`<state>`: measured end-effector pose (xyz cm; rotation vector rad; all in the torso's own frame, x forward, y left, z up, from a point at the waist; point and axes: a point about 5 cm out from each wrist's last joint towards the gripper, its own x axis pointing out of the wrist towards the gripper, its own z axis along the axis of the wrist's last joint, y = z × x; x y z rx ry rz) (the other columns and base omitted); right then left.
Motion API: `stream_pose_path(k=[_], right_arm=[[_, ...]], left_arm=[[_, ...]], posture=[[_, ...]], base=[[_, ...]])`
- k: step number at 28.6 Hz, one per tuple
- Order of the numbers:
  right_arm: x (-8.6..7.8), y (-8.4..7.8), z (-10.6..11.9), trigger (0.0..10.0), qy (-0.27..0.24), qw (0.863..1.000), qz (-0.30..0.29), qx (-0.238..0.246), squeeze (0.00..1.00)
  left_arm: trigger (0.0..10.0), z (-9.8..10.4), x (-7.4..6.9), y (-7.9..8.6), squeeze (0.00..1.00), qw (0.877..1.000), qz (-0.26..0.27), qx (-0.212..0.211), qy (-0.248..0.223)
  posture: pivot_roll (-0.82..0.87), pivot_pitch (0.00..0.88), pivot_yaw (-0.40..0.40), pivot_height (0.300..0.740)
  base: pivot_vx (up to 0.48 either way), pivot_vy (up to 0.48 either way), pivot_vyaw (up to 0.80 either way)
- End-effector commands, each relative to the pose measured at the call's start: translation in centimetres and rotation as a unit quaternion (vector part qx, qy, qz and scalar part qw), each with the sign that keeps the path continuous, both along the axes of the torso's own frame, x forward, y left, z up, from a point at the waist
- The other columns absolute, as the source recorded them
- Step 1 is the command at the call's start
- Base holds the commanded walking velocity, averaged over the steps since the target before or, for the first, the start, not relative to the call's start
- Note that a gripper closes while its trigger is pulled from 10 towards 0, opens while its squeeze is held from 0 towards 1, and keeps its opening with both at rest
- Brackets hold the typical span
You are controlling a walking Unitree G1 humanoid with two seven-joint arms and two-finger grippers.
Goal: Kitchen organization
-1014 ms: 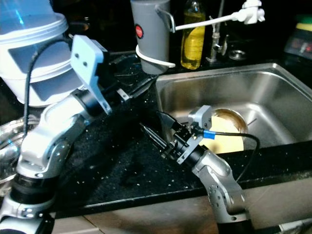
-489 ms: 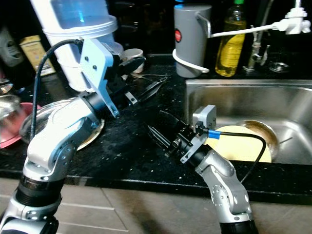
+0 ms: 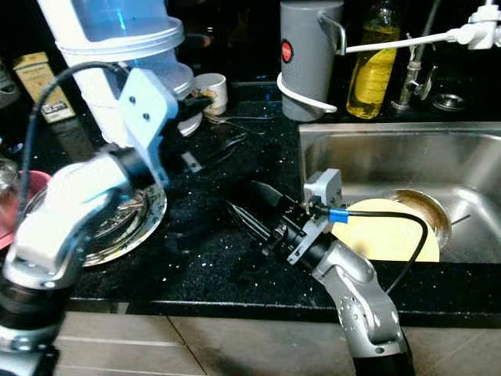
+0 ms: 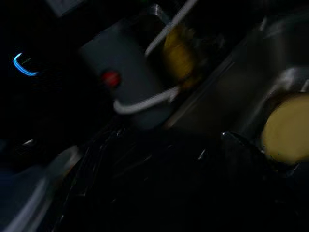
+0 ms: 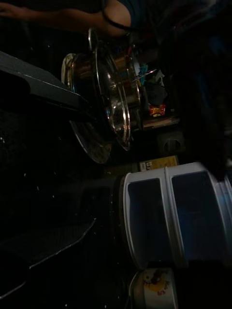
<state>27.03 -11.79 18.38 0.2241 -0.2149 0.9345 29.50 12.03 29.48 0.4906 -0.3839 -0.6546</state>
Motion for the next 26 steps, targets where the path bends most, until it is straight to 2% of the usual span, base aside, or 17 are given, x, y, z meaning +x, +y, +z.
stream_pose_path(k=[1,3,5,12,17,21,26], right_arm=[[-0.1,0.1,-0.3,10.0,0.011,1.000,0.009,-0.001,0.00],[-0.3,0.3,-0.4,10.0,0.009,1.000,0.019,-0.004,0.00],[-0.6,0.6,-0.4,10.0,0.000,0.999,0.031,-0.008,0.00],[-0.8,0.6,-0.2,10.0,0.001,0.999,0.050,-0.001,0.00],[-1.0,0.8,-0.2,10.0,0.004,0.998,0.064,0.003,0.00],[-1.2,0.9,-0.3,10.0,0.006,0.998,0.068,0.003,0.00],[-1.0,0.8,-0.6,10.0,0.017,0.998,0.053,-0.005,0.00]], left_arm=[[10.0,-0.8,0.2,0.7,0.00,0.998,0.029,0.062,0.008],[10.0,-0.9,0.2,1.9,0.00,0.988,0.064,0.140,0.007],[10.0,-0.4,-0.2,2.8,0.00,0.984,0.077,0.160,0.007],[10.0,0.6,-0.4,4.0,0.00,0.988,0.080,0.135,0.011],[10.0,0.5,-0.4,3.7,0.00,0.990,0.063,0.120,0.025],[10.0,0.3,-0.5,3.5,0.00,0.990,0.057,0.125,0.036],[10.0,-0.1,-0.1,3.8,0.00,0.989,0.062,0.127,0.042]], posture=[[-0.01,0.000,0.016,0.740],[-0.01,0.000,0.014,0.740],[0.00,0.000,0.012,0.740],[0.00,0.000,0.009,0.740],[0.01,0.000,0.015,0.740],[0.00,0.000,0.017,0.740],[0.00,0.000,0.017,0.740]], base=[[0.000,0.000,0.00],[0.000,0.000,0.00],[0.000,0.000,0.80],[0.000,0.000,0.80],[0.000,0.000,0.79],[0.000,0.000,0.78],[0.000,0.000,0.00]])
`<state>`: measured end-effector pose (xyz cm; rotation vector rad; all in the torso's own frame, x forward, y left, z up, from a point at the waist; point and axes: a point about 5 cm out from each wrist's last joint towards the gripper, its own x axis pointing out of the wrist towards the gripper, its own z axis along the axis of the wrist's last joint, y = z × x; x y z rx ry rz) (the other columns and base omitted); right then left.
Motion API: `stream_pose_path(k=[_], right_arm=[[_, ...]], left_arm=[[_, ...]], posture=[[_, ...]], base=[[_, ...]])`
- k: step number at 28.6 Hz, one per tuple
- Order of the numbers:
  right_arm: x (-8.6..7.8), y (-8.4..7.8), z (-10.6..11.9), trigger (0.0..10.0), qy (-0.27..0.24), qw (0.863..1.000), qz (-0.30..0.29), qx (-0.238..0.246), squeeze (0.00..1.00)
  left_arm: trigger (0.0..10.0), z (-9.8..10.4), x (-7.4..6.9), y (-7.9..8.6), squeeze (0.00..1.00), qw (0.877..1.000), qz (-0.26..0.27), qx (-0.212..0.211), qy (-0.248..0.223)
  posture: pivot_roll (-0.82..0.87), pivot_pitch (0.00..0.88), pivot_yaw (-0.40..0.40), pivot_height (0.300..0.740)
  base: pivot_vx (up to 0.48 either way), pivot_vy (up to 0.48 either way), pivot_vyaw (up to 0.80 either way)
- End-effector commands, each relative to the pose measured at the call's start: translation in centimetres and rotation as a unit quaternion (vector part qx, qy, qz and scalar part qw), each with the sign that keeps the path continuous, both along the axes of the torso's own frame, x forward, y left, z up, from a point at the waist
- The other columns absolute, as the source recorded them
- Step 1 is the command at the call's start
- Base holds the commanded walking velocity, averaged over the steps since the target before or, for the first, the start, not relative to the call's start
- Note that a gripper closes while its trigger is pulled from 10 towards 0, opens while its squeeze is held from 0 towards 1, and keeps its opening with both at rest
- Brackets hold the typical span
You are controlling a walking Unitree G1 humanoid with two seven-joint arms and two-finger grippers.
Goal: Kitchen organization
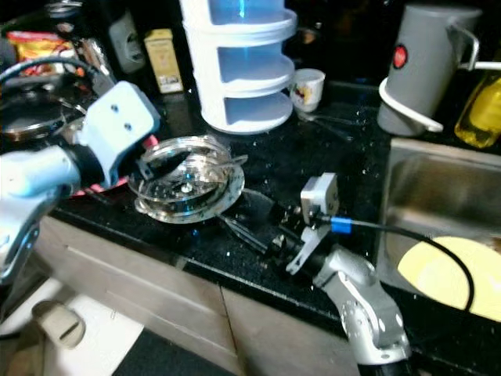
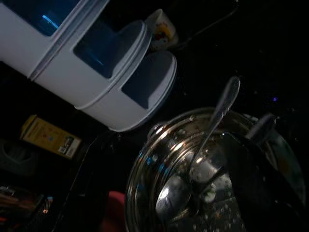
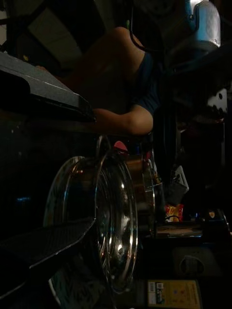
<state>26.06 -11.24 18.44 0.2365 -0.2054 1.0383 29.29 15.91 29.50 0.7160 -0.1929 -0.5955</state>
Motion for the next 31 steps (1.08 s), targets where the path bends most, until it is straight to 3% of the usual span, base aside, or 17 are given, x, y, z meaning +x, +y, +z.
stream_pose_path(k=[1,8,16,20,27,31], right_arm=[[0.0,0.2,-0.7,10.0,0.017,1.000,-0.002,-0.006,0.00],[0.4,0.0,-0.7,10.0,0.021,1.000,-0.014,-0.013,0.00],[0.5,-0.1,-0.6,10.0,0.022,0.999,-0.022,-0.016,0.00],[0.4,-0.3,-0.6,10.0,0.021,0.999,-0.025,-0.017,0.00],[0.3,-0.3,-0.2,10.0,0.020,0.999,-0.026,-0.020,0.00],[-0.5,-0.2,-0.1,10.0,0.023,0.999,-0.023,-0.021,0.00]], left_arm=[[10.0,-0.3,0.3,0.1,0.00,1.000,0.000,0.008,0.001],[10.0,-1.2,1.9,0.2,0.00,1.000,-0.007,-0.019,-0.016],[10.0,-4.1,3.9,-0.2,0.00,0.999,-0.026,-0.035,0.020],[10.0,-4.1,4.1,-0.7,0.00,0.998,-0.038,-0.045,0.017],[10.0,-2.9,5.9,-0.9,0.00,0.995,-0.022,-0.088,-0.037],[10.0,-3.2,7.3,-1.3,0.00,0.993,-0.010,-0.110,-0.034]], posture=[[0.00,0.000,0.015,0.740],[0.00,0.000,0.006,0.740],[-0.03,0.000,0.012,0.740],[-0.03,0.000,0.012,0.740],[-0.05,0.000,0.014,0.740],[-0.08,0.000,0.032,0.740]], base=[[0.000,0.000,0.00],[0.000,0.000,0.00],[0.000,0.000,0.00],[0.000,0.000,0.00],[0.000,0.000,0.00],[0.000,0.000,0.00]])
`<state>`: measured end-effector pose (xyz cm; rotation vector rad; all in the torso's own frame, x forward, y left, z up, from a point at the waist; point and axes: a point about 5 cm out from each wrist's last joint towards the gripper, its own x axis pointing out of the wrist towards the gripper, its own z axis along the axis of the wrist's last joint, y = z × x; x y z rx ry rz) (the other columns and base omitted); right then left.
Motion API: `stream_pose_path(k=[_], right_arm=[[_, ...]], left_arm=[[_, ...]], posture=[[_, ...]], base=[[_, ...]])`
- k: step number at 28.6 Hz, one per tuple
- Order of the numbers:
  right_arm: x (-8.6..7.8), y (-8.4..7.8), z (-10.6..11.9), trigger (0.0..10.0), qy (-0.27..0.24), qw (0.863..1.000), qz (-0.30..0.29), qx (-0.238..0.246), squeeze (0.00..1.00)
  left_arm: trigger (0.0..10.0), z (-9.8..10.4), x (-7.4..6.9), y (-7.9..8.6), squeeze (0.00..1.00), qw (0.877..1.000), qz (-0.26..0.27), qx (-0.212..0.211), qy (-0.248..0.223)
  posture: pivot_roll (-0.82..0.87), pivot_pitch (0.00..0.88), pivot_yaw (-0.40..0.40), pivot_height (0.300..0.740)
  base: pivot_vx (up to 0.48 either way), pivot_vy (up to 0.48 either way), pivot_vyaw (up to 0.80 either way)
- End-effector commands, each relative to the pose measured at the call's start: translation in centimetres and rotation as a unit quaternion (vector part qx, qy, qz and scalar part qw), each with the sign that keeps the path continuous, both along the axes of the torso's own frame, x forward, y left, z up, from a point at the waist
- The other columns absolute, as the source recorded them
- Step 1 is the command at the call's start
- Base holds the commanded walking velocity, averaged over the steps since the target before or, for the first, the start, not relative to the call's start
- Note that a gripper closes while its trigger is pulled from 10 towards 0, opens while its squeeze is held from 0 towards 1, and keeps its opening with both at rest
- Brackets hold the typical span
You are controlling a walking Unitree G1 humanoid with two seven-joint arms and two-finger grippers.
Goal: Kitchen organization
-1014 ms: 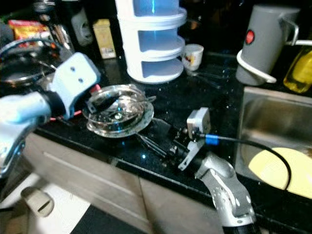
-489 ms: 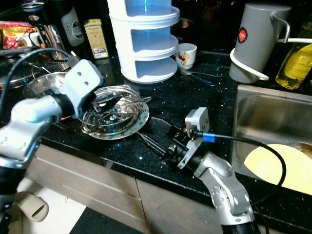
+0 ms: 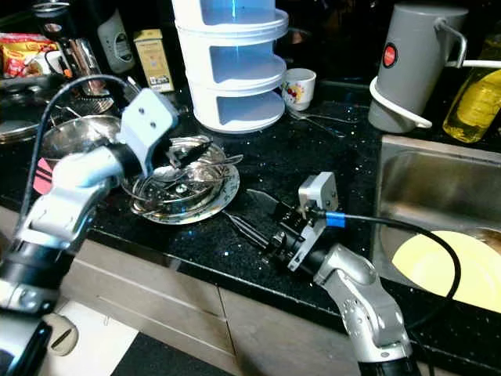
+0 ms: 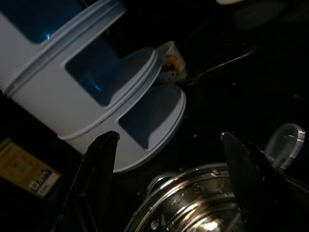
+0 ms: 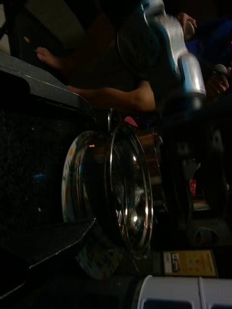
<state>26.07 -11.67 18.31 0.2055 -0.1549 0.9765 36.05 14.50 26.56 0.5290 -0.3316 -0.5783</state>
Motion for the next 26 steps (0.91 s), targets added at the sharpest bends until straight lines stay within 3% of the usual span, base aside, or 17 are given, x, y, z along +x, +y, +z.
stream_pose_path(k=[1,12,20,26], right_arm=[[-0.5,0.3,0.0,10.0,0.005,1.000,0.007,0.003,0.00],[-1.3,-0.1,0.1,10.0,0.012,1.000,-0.001,0.003,0.00],[-1.4,-0.2,0.1,10.0,0.014,1.000,-0.004,-0.001,0.00],[-1.2,-0.3,0.2,10.0,0.014,1.000,-0.005,-0.003,0.00]], left_arm=[[10.0,-0.2,0.6,0.1,0.00,1.000,0.010,-0.004,0.002],[10.0,-1.0,2.1,-1.8,0.00,0.997,-0.023,-0.046,0.055],[10.0,-1.5,2.4,-2.6,0.00,0.995,-0.053,-0.013,0.081],[10.0,-0.6,1.6,-3.0,0.00,0.993,-0.082,0.020,0.083]], posture=[[-0.08,0.000,0.032,0.740],[-0.11,0.000,0.050,0.740],[-0.11,0.000,0.047,0.740],[-0.10,0.000,0.042,0.740]], base=[[0.000,0.000,0.00],[0.000,0.000,0.00],[0.000,0.000,0.00],[0.000,0.000,0.00]])
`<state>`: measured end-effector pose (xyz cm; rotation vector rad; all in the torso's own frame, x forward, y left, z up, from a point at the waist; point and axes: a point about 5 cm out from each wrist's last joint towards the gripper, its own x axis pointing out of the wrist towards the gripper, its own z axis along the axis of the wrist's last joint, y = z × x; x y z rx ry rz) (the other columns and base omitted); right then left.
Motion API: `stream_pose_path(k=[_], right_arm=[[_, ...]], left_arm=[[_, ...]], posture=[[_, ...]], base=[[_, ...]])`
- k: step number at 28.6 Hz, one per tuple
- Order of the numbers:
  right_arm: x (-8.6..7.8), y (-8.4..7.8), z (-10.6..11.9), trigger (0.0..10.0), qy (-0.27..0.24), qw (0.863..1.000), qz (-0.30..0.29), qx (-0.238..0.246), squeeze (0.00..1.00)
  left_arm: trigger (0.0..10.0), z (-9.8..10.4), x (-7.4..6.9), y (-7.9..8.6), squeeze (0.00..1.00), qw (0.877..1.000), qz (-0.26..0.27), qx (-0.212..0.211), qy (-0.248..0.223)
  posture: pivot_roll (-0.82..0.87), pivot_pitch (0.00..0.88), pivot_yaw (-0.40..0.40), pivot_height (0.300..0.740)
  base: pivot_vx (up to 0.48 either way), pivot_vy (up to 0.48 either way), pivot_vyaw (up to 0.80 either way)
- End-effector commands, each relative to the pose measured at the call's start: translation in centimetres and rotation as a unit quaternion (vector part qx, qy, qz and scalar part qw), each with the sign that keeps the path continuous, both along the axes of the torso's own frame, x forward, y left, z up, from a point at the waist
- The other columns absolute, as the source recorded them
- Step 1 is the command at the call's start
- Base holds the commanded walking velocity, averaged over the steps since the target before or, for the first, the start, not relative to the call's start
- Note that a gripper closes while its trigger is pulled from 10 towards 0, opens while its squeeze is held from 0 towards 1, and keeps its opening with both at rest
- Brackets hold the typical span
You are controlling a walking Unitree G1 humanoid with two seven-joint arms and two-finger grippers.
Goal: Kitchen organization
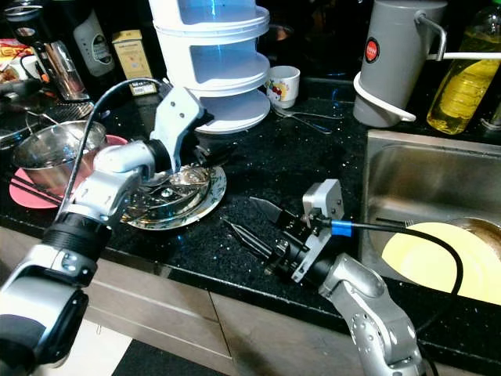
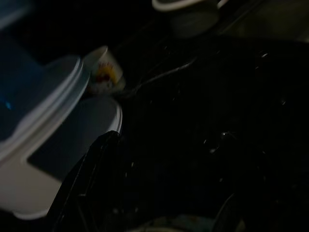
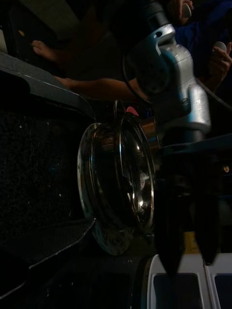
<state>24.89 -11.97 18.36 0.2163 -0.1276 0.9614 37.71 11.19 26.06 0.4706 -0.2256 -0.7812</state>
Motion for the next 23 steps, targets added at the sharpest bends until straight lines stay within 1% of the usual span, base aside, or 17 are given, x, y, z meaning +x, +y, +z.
stream_pose_path(k=[1,3,6,8,11,13,18,23], right_arm=[[0.0,0.0,0.1,10.0,-0.001,1.000,0.001,-0.002,0.00],[0.1,0.1,0.2,10.0,-0.002,1.000,0.002,-0.002,0.00],[0.2,0.1,0.2,10.0,-0.002,1.000,0.002,-0.002,0.00],[0.3,0.1,0.2,10.0,-0.003,1.000,0.001,-0.002,0.00],[0.4,0.1,0.3,10.0,-0.004,1.000,0.001,-0.002,0.00],[0.5,0.0,0.3,10.0,-0.004,1.000,0.000,-0.002,0.00],[0.6,0.1,0.3,10.0,-0.004,1.000,0.002,-0.002,0.00],[0.6,0.1,0.4,10.0,-0.007,1.000,0.002,-0.002,0.00]], left_arm=[[10.0,0.1,-0.2,0.3,0.00,1.000,-0.002,0.017,0.004],[10.0,0.6,-0.7,0.2,0.00,0.999,-0.018,0.036,0.006],[10.0,0.7,-0.9,0.1,0.00,0.999,-0.025,0.042,0.007],[10.0,1.0,-1.3,0.1,0.00,0.997,-0.037,0.061,0.008],[10.0,0.9,-1.5,0.4,0.00,0.996,-0.034,0.076,0.016],[10.0,0.5,-1.6,0.9,0.00,0.995,-0.022,0.092,0.032],[10.0,-0.1,-1.7,1.6,0.00,0.993,-0.006,0.106,0.053],[10.0,-1.1,-1.8,1.5,0.00,0.992,-0.011,0.102,0.070]], posture=[[-0.10,0.000,0.040,0.740],[-0.10,0.000,0.040,0.740],[-0.09,0.000,0.038,0.740],[-0.09,0.000,0.036,0.740],[-0.09,0.000,0.036,0.740],[-0.08,0.000,0.033,0.740],[-0.08,0.000,0.032,0.740],[-0.09,0.000,0.034,0.740]], base=[[0.000,0.000,0.00],[0.000,0.000,0.00],[0.000,0.000,0.00],[0.000,0.000,0.00],[0.000,0.000,0.00],[0.000,0.000,0.00],[0.000,0.000,0.00],[0.000,0.000,0.00]])
